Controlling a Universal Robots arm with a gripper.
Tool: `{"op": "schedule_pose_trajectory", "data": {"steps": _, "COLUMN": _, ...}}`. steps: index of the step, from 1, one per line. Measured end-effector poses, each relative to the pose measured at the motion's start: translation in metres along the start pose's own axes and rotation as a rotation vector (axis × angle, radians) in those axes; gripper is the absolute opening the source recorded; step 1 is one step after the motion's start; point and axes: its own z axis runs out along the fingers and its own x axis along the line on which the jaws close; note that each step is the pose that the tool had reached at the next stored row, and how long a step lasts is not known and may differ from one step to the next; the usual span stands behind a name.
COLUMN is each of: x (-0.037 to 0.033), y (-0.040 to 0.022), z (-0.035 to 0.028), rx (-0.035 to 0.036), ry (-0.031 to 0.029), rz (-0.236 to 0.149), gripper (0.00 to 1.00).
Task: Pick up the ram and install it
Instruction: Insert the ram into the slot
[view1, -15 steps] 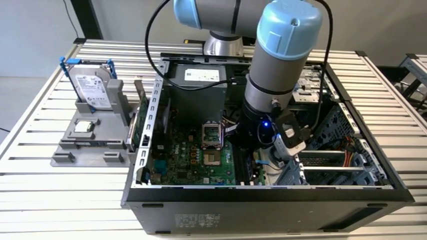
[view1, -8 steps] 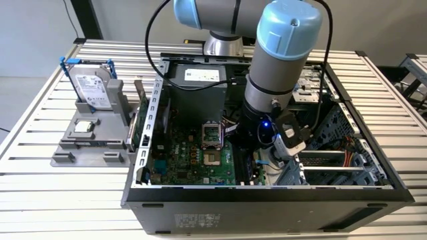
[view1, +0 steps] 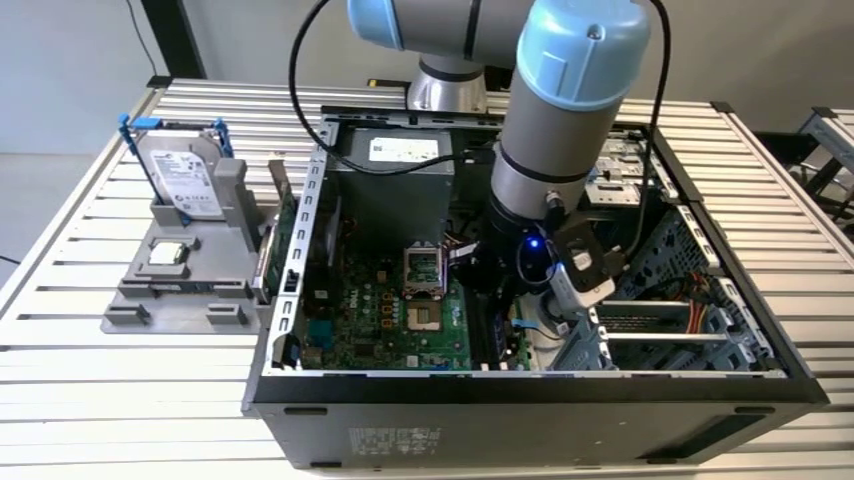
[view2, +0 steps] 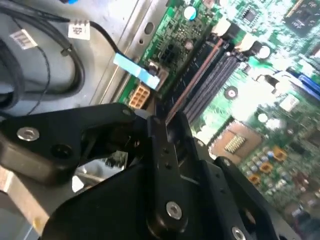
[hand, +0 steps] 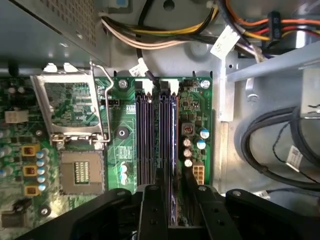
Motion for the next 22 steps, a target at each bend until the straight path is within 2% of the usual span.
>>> {"op": "schedule_pose_trajectory", "data": {"steps": 8, "x": -0.0007, "y": -0.0002, "z": -0.0358, "rx": -0.0005, "ry": 0.0, "rz": 0.0, "gripper": 1.0}}
{"op": "schedule_pose_trajectory", "data": {"steps": 13, "x": -0.0007, "y": -0.0002, "z": -0.0371, "rx": -0.0008, "ry": -0.0001, "rz": 0.0, "gripper": 1.0}}
{"op": "schedule_pose_trajectory", "data": {"steps": 14, "x": -0.0007, "y": -0.0002, "z": -0.0371, "rx": -0.0007, "ry": 0.0, "rz": 0.0, "gripper": 0.0}}
{"op": "schedule_pose_trajectory", "data": {"steps": 22, "x": -0.0007, "y": -0.0002, "z": -0.0372, "rx": -0.0011, "ry": 0.0, "rz": 0.0, "gripper": 0.0}}
